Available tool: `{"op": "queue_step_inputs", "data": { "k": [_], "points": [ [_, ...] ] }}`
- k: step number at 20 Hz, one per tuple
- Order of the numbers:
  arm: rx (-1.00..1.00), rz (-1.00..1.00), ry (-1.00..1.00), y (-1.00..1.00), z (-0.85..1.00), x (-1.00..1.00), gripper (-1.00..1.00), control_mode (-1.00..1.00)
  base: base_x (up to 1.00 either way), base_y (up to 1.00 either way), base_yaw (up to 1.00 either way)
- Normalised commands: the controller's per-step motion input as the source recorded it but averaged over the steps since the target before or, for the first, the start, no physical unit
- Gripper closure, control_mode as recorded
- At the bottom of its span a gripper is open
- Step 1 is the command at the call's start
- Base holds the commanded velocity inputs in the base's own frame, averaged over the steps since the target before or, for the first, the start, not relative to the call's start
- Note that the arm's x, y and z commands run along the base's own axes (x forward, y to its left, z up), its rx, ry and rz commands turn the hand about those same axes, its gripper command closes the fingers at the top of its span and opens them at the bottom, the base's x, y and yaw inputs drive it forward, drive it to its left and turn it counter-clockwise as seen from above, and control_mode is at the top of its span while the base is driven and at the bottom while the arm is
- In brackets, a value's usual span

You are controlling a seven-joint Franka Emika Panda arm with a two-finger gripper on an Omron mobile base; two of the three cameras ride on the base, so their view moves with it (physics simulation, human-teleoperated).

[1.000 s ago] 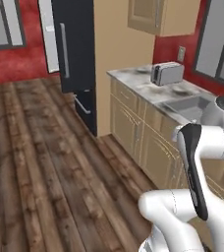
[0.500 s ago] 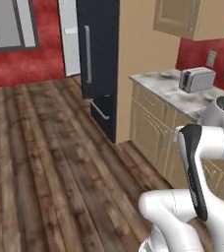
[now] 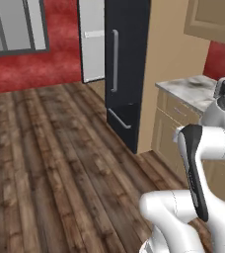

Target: Pick the egg and butter from the fridge and place them by the bowl for mixing.

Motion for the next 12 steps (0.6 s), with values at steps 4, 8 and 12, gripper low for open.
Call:
{"op": "queue_step_inputs", "data": {
  "k": [4, 8, 12],
  "points": [
    [0.0, 0.0, 0.0, 0.0, 0.0, 0.0, -1.0, 1.0, 0.68, 0.73, 0.0],
    [0.0, 0.0, 0.0, 0.0, 0.0, 0.0, -1.0, 1.0, 0.68, 0.72, 0.0],
    [0.0, 0.0, 0.0, 0.0, 0.0, 0.0, -1.0, 1.0, 0.69, 0.71, 0.0]
  ]
}}
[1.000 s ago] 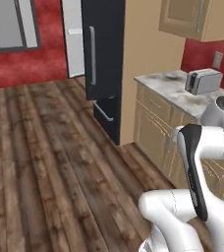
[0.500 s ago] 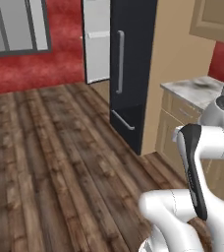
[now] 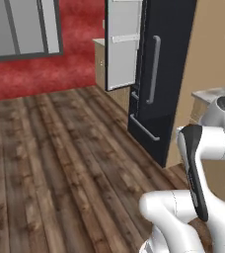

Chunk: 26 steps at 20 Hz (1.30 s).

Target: Pick the egg and butter from the fridge and place them by the bowl for mixing.

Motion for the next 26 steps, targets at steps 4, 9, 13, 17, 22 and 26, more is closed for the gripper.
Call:
{"op": "queue_step_inputs", "data": {
  "k": [4, 9, 13, 17, 22, 26],
  "points": [
    [0.0, 0.0, 0.0, 0.0, 0.0, 0.0, -1.0, 1.0, 0.71, 0.67, 0.0],
    [0.0, 0.0, 0.0, 0.0, 0.0, 0.0, -1.0, 1.0, 0.76, 0.6, -0.02],
    [0.0, 0.0, 0.0, 0.0, 0.0, 0.0, -1.0, 1.0, 0.77, 0.54, -0.08],
    [0.0, 0.0, 0.0, 0.0, 0.0, 0.0, -1.0, 1.0, 0.79, 0.45, -0.18],
    [0.0, 0.0, 0.0, 0.0, 0.0, 0.0, -1.0, 1.0, 0.78, 0.42, -0.22],
    [0.0, 0.0, 0.0, 0.0, 0.0, 0.0, -1.0, 1.0, 0.79, 0.4, -0.24]
  ]
}}
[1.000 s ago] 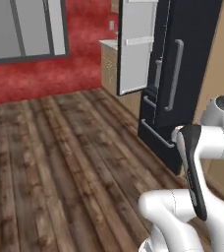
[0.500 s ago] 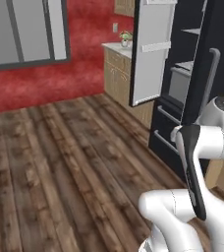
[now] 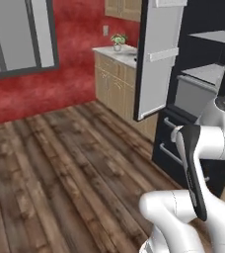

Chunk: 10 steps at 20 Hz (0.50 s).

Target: Pick the egg and butter from the fridge and place them by the bowl for mixing.

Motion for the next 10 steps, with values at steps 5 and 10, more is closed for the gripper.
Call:
{"op": "queue_step_inputs", "data": {
  "k": [5, 10],
  "points": [
    [0.0, 0.0, 0.0, 0.0, 0.0, 0.0, -1.0, 1.0, 0.79, 0.38, -0.27],
    [0.0, 0.0, 0.0, 0.0, 0.0, 0.0, -1.0, 1.0, 0.74, 0.38, -0.35]
  ]
}}
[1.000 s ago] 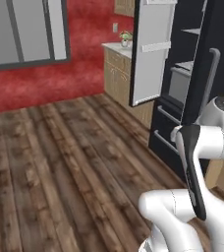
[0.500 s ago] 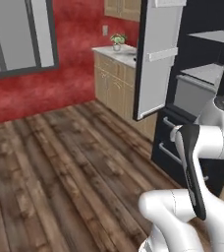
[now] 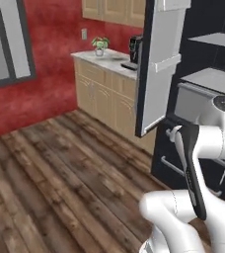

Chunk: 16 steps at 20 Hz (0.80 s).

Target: Pick the egg and butter from the fridge and place them by the bowl for mixing.

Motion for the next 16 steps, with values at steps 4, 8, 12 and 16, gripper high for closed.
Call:
{"op": "queue_step_inputs", "data": {
  "k": [4, 8, 12, 16],
  "points": [
    [0.0, 0.0, 0.0, 0.0, 0.0, 0.0, -1.0, 1.0, 0.64, 0.37, -0.48],
    [0.0, 0.0, 0.0, 0.0, 0.0, 0.0, -1.0, 1.0, 0.6, 0.36, -0.52],
    [0.0, 0.0, 0.0, 0.0, 0.0, 0.0, -1.0, 1.0, 0.6, 0.36, -0.52],
    [0.0, 0.0, 0.0, 0.0, 0.0, 0.0, -1.0, 1.0, 0.57, 0.37, -0.51]
  ]
}}
